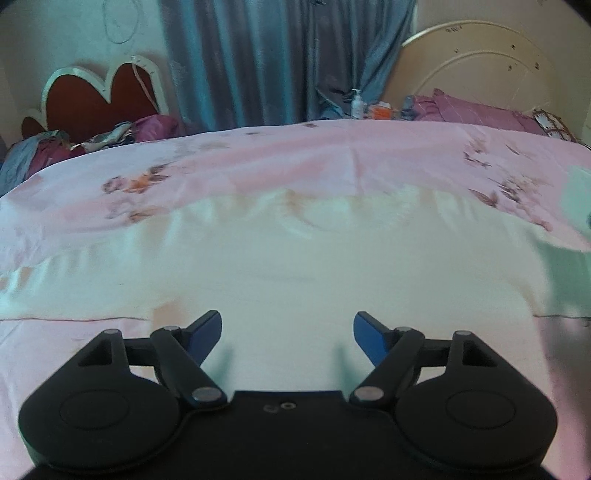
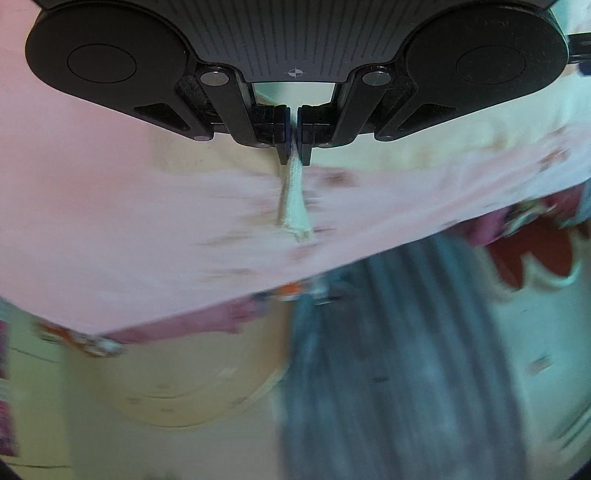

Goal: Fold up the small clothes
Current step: 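Lift the sleeve with the right gripper and fold it across the sweater body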

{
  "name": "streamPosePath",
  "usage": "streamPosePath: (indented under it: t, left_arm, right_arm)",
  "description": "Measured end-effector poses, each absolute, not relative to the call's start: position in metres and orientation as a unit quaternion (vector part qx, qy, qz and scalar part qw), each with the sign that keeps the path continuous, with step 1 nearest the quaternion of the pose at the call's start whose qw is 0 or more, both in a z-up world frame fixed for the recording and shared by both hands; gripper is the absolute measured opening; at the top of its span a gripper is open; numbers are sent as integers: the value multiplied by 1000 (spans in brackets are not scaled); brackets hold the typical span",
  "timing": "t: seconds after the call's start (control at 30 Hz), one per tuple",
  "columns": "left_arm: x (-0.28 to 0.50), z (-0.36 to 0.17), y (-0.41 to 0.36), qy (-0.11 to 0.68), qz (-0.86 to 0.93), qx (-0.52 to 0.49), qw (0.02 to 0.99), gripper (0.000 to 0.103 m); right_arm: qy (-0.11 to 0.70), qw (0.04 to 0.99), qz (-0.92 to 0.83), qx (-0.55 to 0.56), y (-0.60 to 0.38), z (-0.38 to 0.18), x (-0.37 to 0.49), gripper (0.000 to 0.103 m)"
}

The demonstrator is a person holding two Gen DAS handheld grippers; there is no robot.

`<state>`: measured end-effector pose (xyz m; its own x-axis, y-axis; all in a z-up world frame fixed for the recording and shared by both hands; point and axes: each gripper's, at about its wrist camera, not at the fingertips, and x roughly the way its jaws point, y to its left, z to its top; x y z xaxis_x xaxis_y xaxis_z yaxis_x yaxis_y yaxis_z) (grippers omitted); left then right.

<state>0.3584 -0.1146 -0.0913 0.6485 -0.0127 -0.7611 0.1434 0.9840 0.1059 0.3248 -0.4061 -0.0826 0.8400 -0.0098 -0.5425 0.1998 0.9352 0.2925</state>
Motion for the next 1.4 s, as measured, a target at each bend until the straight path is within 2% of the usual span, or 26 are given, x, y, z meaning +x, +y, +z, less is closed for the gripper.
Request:
streamPosePath:
  t: [0.27,0.47,0.5,0.57,0.6,0.77,0.87,0.93,1.0,1.1,1.17,1.23,1.33,1.37,1.4]
  left_arm:
    - [365,-93,-35,421,-24,49,905,78]
    - [372,-97,-4,429,-52,30,901,80]
    - [374,-98,-3,430,-61,26,900,84]
    - [375,-98,-2,428,-81,19,900,86]
    - [375,-99,-2,427,-94,14,899,88]
    - [386,-108,-24,450,-155,-14,879,89]
    - [393,-121,-45,467,-186,-37,863,76]
    - [399,-131,-56,476,-196,-51,856,56]
    - [409,-143,-64,487,-195,-73,848,51]
    - [420,-152,-73,490,-185,-102,846,50]
    - [424,-154,-78,485,-185,-110,848,43]
    - [426,-156,-83,482,-188,-123,847,26]
    - [428,-160,-90,484,-175,-133,847,9]
    - [427,-159,-91,475,-180,-136,850,4]
    - [426,-158,-92,473,-179,-136,852,4]
  right_arm:
    - [326,933,43,144,-258,-105,380,2]
    - [369,915,59,154,-209,-133,390,5]
    - [375,912,57,157,-206,-135,391,12]
    - [372,910,53,173,-206,-135,384,77]
    - [360,916,45,174,-206,-131,377,82]
    - [331,933,-17,142,-227,-110,334,82]
    - [331,933,-65,127,-248,-107,309,82]
    - [334,931,-88,119,-263,-108,299,82]
    - [337,929,-104,110,-276,-114,293,82]
    - [341,925,-125,109,-297,-123,286,82]
    - [343,923,-132,118,-309,-129,284,82]
    - [347,921,-137,115,-318,-134,284,82]
    - [353,919,-138,110,-331,-141,288,82]
    - [354,918,-138,113,-335,-143,288,82]
    - [355,918,-137,115,-339,-145,290,82]
